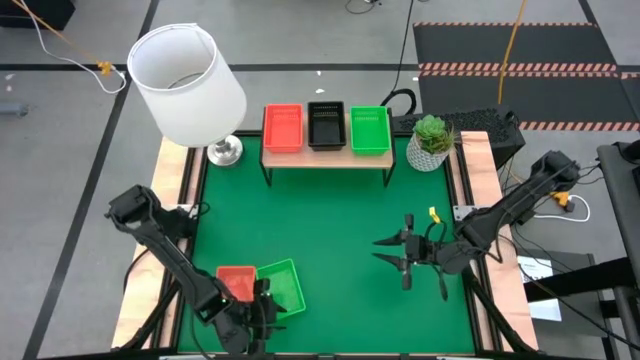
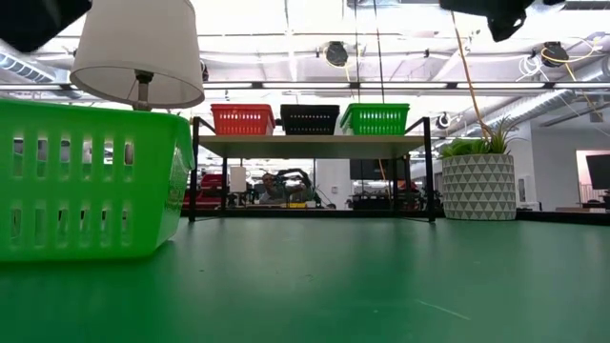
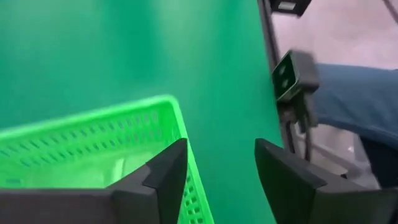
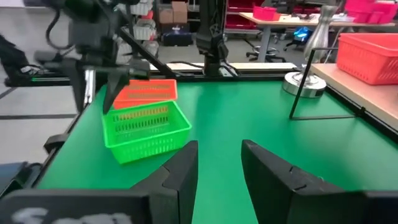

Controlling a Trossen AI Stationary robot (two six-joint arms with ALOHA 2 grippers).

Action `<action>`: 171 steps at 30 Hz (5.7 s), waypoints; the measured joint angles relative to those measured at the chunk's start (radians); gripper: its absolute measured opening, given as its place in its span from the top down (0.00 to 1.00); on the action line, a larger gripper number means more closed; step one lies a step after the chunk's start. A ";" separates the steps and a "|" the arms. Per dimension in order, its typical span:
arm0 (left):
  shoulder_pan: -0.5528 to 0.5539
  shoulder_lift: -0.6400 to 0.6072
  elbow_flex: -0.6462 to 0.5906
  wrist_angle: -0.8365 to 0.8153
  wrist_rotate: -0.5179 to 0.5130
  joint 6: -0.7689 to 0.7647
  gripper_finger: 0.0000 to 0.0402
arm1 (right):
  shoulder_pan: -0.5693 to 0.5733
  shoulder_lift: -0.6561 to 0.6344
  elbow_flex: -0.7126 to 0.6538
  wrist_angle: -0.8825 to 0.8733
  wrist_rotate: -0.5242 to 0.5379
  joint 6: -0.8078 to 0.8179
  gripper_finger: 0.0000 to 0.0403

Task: Stack baskets on shelf by color
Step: Stack the green basket into the green basket on the shelf

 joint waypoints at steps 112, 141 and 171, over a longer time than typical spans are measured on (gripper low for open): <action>0.499 -0.316 0.002 -0.146 0.138 0.532 0.38 | -0.455 0.555 0.591 -0.458 -0.624 -0.212 0.98; 0.458 -0.356 0.001 -0.310 0.061 0.449 0.61 | -0.833 -0.037 0.591 -0.750 -0.629 -0.788 0.98; 0.505 -0.308 0.000 -0.228 0.068 0.492 0.61 | -1.353 0.087 0.591 -0.743 -1.077 -0.955 0.98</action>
